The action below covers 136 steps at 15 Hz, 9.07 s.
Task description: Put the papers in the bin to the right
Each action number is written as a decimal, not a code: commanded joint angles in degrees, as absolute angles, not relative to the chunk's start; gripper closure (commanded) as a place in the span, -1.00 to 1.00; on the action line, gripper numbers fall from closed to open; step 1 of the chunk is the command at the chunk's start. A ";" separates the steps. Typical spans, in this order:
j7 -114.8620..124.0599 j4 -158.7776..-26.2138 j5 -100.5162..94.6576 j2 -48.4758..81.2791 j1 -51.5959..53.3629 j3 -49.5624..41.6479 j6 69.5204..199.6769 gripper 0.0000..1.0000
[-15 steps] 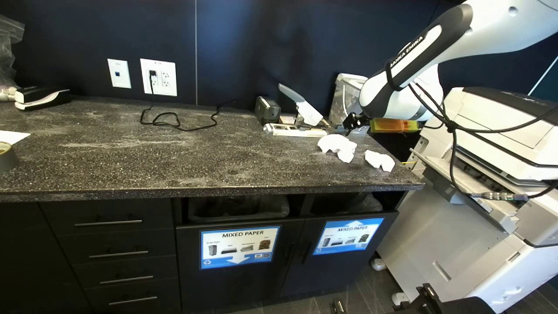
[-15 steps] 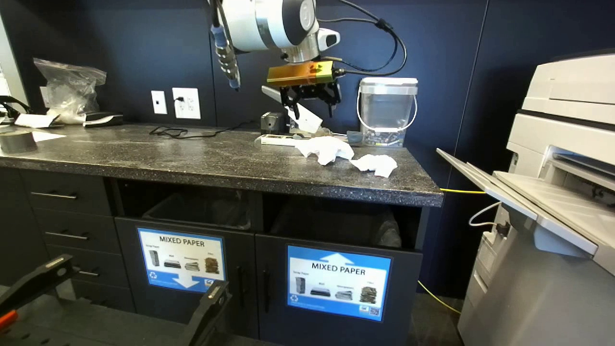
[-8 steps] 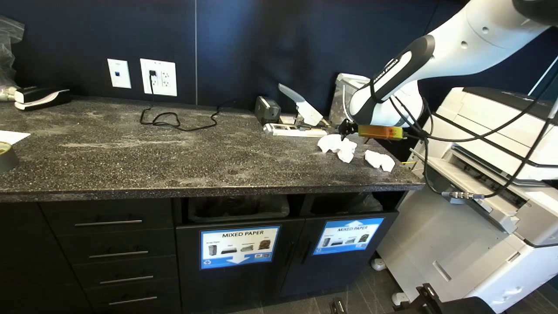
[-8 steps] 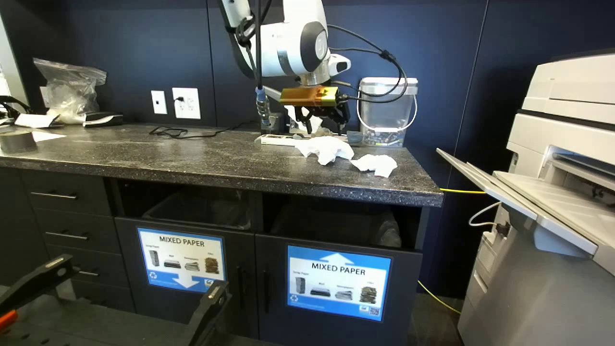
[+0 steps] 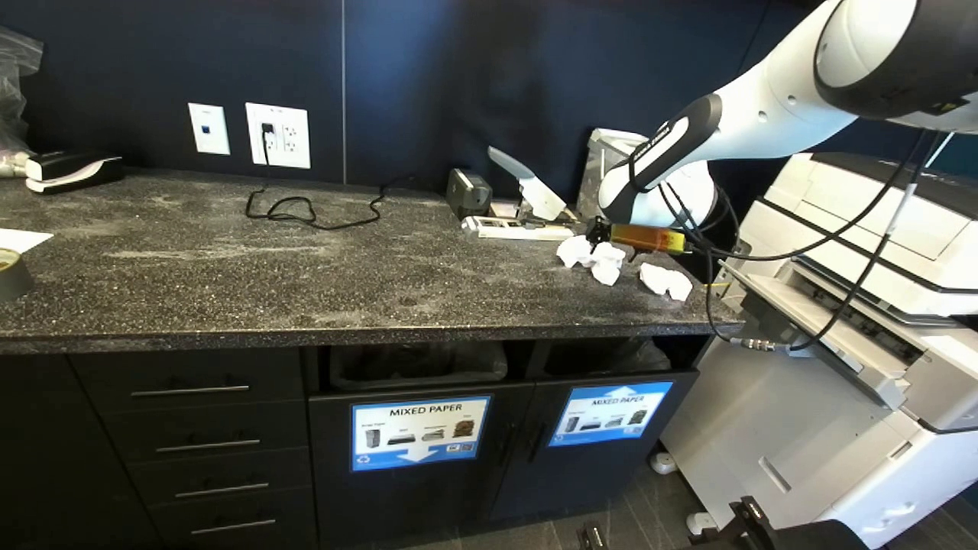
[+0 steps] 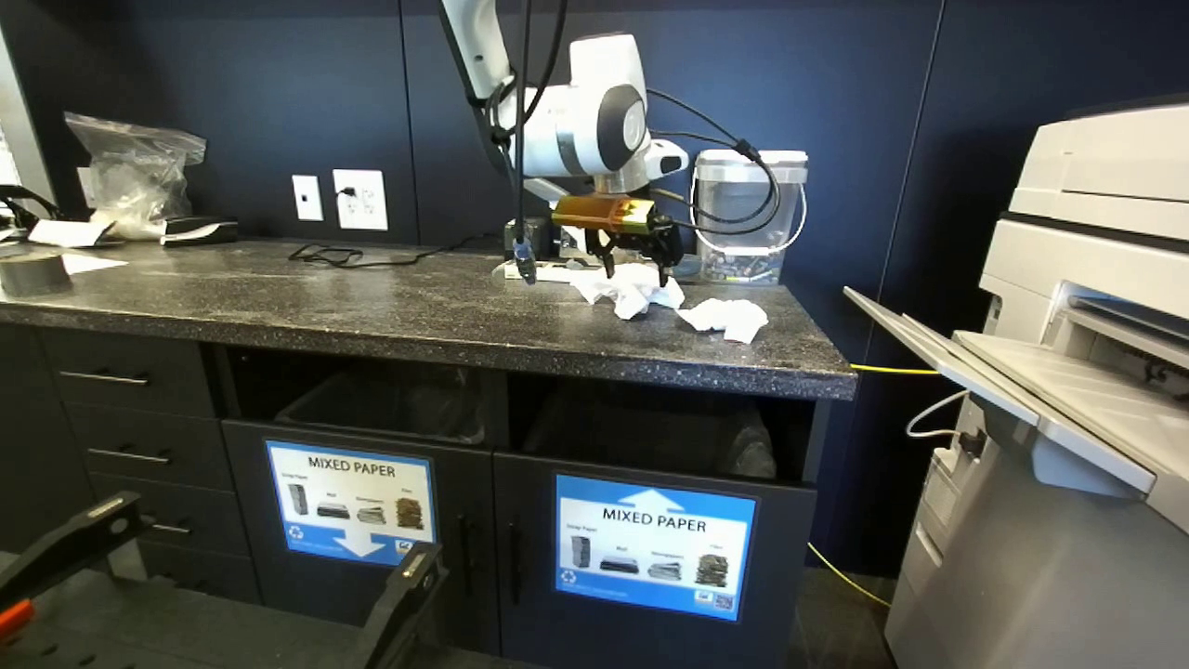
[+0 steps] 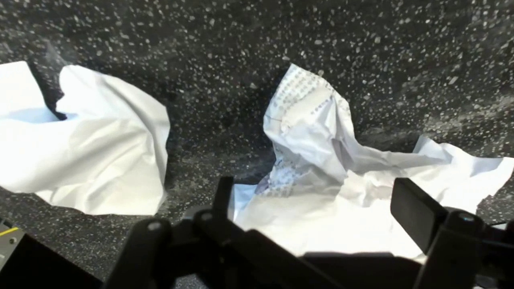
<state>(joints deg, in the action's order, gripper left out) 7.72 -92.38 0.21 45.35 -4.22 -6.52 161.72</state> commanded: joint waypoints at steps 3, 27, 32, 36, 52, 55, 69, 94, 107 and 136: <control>10.99 -83.84 1.29 51.29 -3.64 -8.00 158.17 -1.00; -7.05 -84.67 -1.16 50.04 -7.17 -0.80 149.03 0.77; -14.77 -97.26 -4.93 42.11 -6.91 -0.95 150.30 0.74; -16.48 -108.54 -7.91 35.13 -6.60 -1.66 152.53 0.75; -15.10 -140.47 -5.70 26.21 -7.02 2.12 172.69 0.76; -11.50 -141.73 -4.93 30.43 -6.61 1.57 183.77 0.75; 0.58 -126.84 11.26 55.71 4.26 -5.99 213.96 0.74; 6.93 -94.91 6.61 80.43 -3.90 0.55 229.98 0.74; -1.35 -98.89 8.19 77.06 -0.12 -4.28 228.01 -1.00; -17.54 -149.45 -1.24 17.98 12.33 -25.33 185.03 -1.00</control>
<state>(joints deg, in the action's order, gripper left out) -16.47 -149.12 -3.04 24.41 6.72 -17.73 192.04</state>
